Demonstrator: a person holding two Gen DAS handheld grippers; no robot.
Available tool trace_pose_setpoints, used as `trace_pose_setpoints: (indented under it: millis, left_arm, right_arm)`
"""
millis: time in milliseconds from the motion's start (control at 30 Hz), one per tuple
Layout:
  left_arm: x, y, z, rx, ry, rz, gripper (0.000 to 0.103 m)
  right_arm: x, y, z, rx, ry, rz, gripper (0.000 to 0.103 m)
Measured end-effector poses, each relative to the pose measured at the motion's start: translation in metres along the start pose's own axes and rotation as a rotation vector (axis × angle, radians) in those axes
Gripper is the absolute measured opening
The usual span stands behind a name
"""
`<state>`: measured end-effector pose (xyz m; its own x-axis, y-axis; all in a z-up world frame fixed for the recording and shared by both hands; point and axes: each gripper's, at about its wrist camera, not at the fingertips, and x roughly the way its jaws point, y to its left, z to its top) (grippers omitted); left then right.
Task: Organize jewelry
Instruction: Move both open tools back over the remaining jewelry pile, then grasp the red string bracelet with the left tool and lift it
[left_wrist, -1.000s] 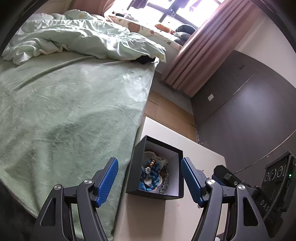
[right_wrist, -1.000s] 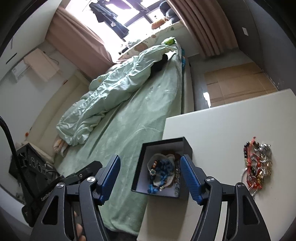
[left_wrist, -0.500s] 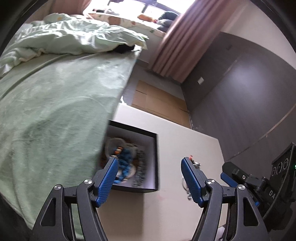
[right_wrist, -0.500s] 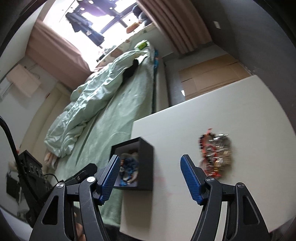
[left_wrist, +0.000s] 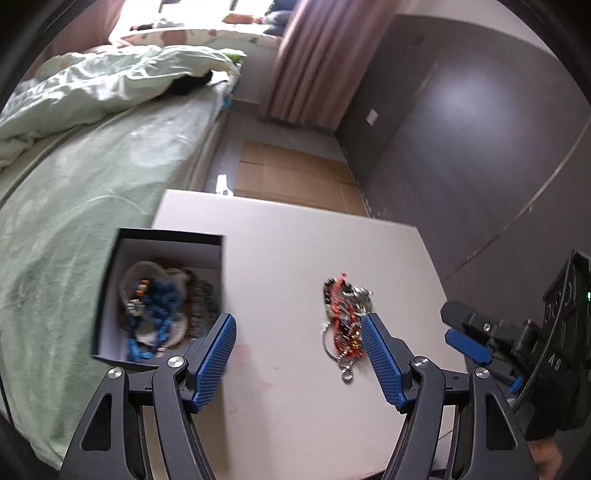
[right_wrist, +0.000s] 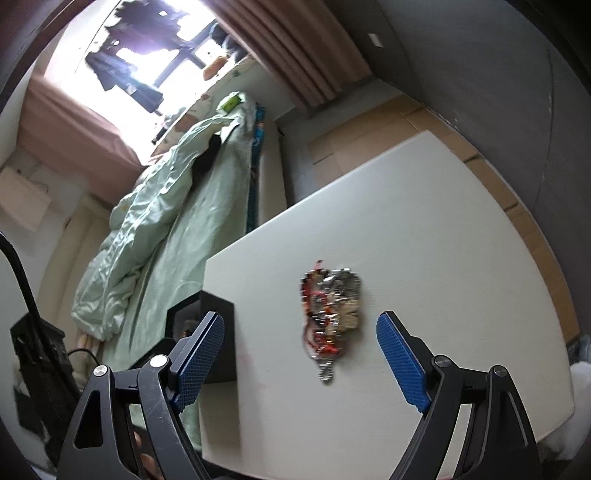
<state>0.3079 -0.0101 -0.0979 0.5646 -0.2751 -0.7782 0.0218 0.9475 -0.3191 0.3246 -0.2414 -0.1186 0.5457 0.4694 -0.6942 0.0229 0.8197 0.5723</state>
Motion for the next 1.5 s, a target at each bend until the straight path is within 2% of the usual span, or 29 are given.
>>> trace_pose_setpoints:
  millis: [233,467,600,700,733,800,933,1033,1067,1133,1200,1267,1500]
  left_arm:
    - [0.035,-0.029,-0.001,0.102,0.063,0.022,0.071]
    - [0.065,-0.044,0.01,0.146,0.092,0.014,0.07]
    - [0.085,-0.05,0.014,0.151,0.13,0.017,0.049]
    - [0.098,-0.051,0.01,0.154,0.149,0.027,0.042]
    - [0.102,-0.051,0.009,0.155,0.155,0.033,0.035]
    - [0.109,-0.048,0.007,0.144,0.171,0.043,0.029]
    - [0.117,-0.038,0.004,0.117,0.186,0.066,0.028]
    - [0.126,-0.034,0.002,0.095,0.22,0.025,0.028]
    - [0.124,-0.035,0.002,0.105,0.206,0.031,0.026]
    - [0.124,-0.035,0.001,0.104,0.208,0.013,0.011]
    - [0.123,-0.035,0.0,0.099,0.208,0.007,0.005]
    - [0.118,-0.034,-0.001,0.101,0.192,0.006,0.005]
    - [0.1,-0.026,0.002,0.052,0.149,-0.07,0.005]
  right_arm:
    - [0.008,-0.037,0.004,0.061,0.046,0.017,0.085]
    - [0.001,-0.064,0.012,0.127,0.035,0.013,0.085]
    - [0.0,-0.079,0.015,0.151,0.035,-0.003,0.085]
    - [0.0,-0.086,0.016,0.167,0.034,-0.002,0.085]
    - [0.0,-0.088,0.016,0.171,0.035,-0.004,0.085]
    - [0.0,-0.09,0.017,0.175,0.037,-0.007,0.085]
    - [0.004,-0.089,0.018,0.169,0.044,-0.012,0.085]
    - [0.008,-0.087,0.018,0.159,0.053,-0.013,0.085]
    - [0.008,-0.087,0.019,0.157,0.056,-0.012,0.085]
    - [0.01,-0.085,0.018,0.155,0.06,-0.01,0.085]
    - [0.012,-0.083,0.018,0.149,0.064,-0.015,0.085]
    - [0.015,-0.08,0.017,0.14,0.07,-0.02,0.085]
    - [0.028,-0.071,0.014,0.105,0.101,-0.016,0.085]
